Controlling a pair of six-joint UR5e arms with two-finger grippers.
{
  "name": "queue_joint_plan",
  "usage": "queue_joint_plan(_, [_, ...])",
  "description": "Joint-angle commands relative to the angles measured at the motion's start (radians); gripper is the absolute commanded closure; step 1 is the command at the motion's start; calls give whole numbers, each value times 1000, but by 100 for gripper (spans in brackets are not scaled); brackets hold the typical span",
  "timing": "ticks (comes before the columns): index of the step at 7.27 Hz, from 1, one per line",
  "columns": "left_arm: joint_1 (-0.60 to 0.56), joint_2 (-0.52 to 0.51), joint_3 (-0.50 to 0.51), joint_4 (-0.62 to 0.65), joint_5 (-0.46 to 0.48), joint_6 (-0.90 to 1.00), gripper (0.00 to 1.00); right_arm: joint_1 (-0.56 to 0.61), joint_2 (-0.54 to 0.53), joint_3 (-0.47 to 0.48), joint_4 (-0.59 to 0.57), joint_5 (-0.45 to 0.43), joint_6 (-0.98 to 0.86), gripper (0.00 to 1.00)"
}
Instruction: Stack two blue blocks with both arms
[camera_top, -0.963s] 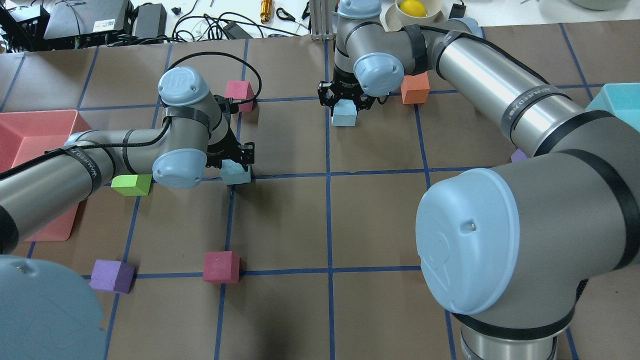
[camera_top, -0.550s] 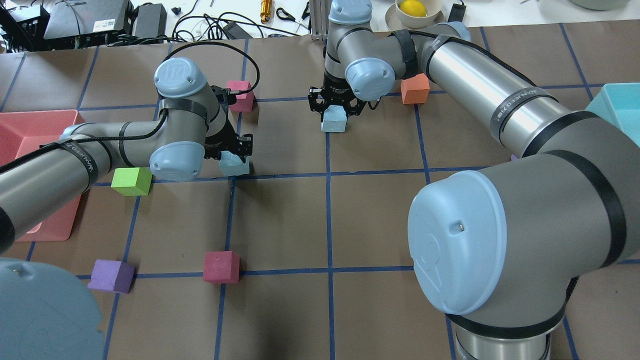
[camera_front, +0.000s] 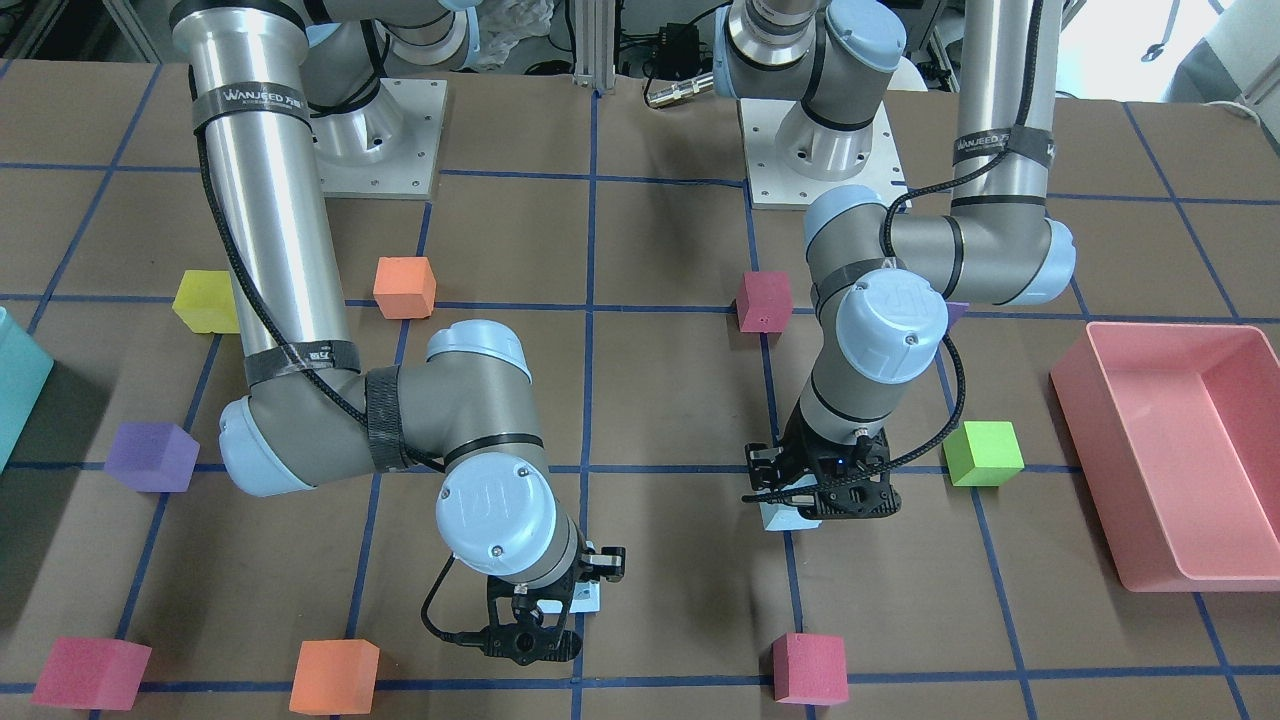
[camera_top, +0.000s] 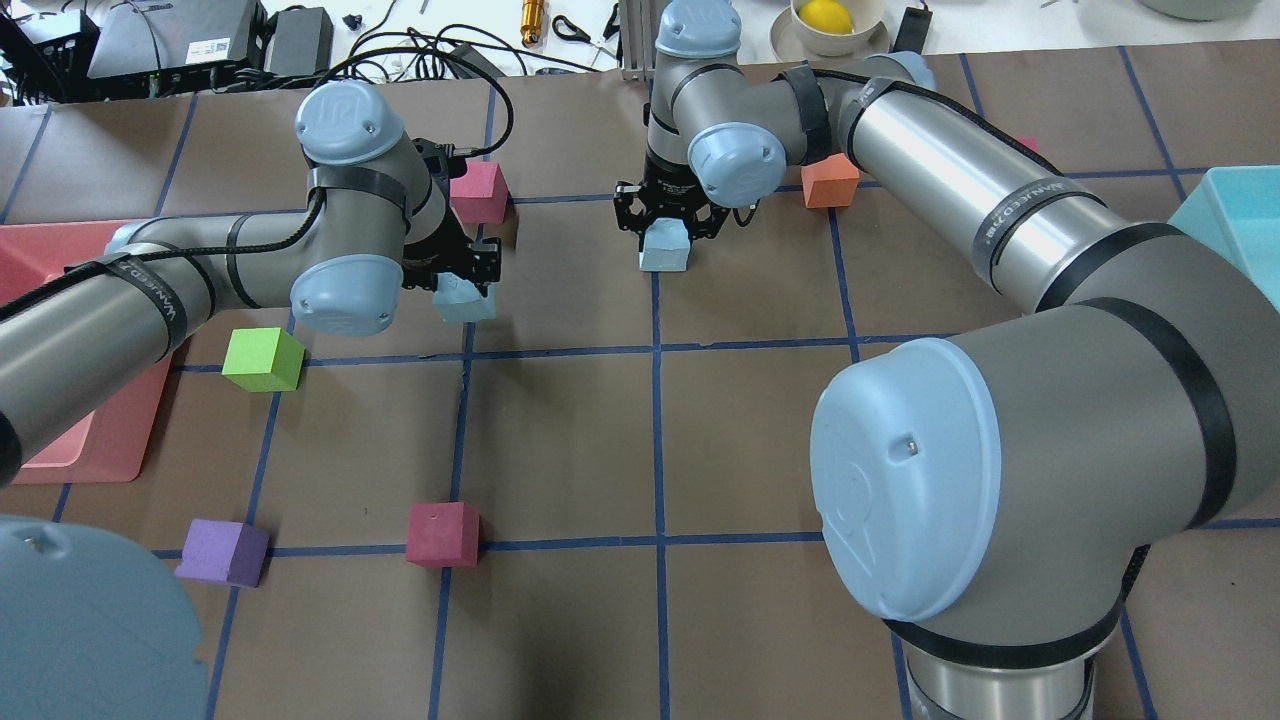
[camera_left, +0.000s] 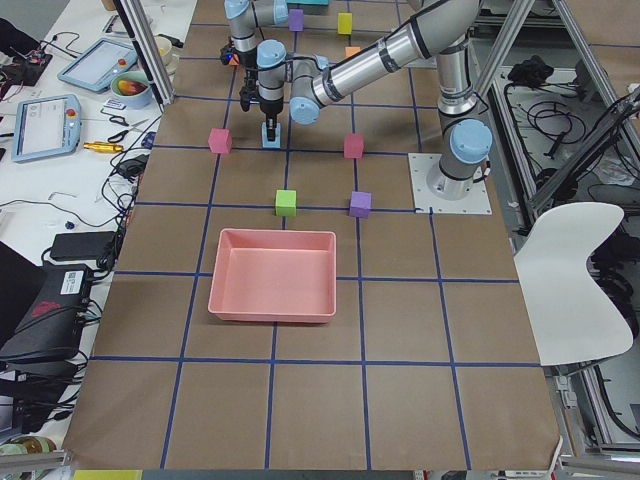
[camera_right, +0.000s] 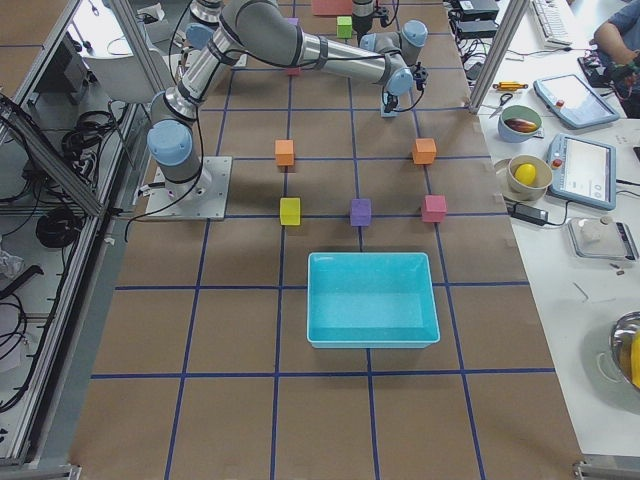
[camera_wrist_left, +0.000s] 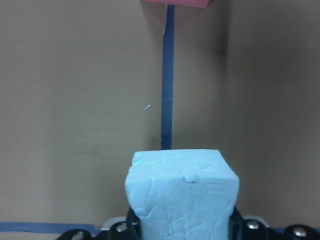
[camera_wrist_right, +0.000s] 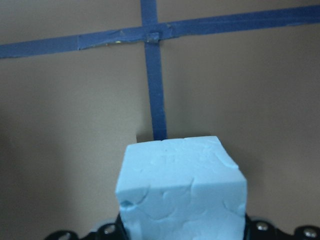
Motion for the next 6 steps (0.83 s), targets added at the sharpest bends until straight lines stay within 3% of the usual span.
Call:
queue_joint_plan(1, [-5,2,58,-80,-2,-2,100,0,0,1,-3,17,8,0])
queue_joint_plan(4, [-8,-2,167,-183,-7,-10,100,0,-17,-8,9,17,13,0])
queue_joint_plan(6, [-53,-10,208,-191,-7,-55,100,-21,-107,-8,127,-2,-16,0])
